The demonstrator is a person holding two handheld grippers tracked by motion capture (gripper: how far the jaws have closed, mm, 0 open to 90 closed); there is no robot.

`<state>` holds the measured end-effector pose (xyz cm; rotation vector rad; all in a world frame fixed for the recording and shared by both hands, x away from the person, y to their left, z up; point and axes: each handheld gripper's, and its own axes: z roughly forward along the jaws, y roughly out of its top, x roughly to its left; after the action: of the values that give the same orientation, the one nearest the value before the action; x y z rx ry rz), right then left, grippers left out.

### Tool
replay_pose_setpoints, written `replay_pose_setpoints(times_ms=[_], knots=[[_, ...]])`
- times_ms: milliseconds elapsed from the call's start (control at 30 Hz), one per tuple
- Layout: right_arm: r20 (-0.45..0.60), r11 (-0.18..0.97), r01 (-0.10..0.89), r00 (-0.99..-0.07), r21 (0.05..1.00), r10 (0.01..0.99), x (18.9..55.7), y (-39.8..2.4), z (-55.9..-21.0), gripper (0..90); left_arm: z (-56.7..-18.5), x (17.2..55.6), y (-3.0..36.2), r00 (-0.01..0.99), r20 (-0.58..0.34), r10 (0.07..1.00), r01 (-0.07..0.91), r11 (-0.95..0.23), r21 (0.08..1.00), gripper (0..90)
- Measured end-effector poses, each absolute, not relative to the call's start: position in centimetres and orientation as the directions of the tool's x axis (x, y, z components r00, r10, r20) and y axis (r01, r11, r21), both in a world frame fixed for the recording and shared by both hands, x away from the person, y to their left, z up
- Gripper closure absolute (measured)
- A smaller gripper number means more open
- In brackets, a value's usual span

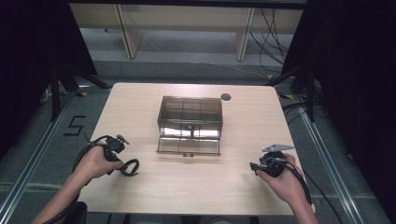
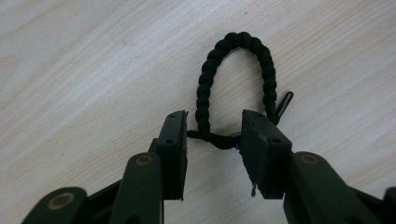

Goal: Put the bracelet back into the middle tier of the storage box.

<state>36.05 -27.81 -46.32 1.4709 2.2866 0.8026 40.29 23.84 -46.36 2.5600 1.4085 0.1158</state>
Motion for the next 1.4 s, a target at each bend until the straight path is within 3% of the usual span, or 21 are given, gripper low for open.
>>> replay_pose_setpoints(times_ms=[567, 967, 1200, 1400], knots=[[0.044, 0.327, 0.732, -0.437, 0.598, 0.898, 36.1, -27.8, -46.3, 53.1, -46.5, 41.0, 23.2, 0.547, -0.031, 0.836, 0.829, -0.536, 0.159, 69.8], [0.039, 0.323, 0.732, -0.430, 0.600, 0.902, 36.0, -28.1, -46.2, 53.1, -46.7, 41.4, 23.2, 0.535, -0.043, 0.844, 0.841, -0.526, 0.127, 71.9], [0.048, 0.325, 0.735, -0.437, 0.595, 0.898, 36.0, -27.9, -46.2, 53.1, -46.6, 42.1, 23.2, 0.526, -0.060, 0.848, 0.847, -0.517, 0.124, 68.7], [0.053, 0.320, 0.735, -0.435, 0.599, 0.899, 36.1, -28.0, -46.2, 53.0, -47.2, 42.5, 22.6, 0.549, -0.025, 0.835, 0.833, -0.545, 0.097, 71.6]])
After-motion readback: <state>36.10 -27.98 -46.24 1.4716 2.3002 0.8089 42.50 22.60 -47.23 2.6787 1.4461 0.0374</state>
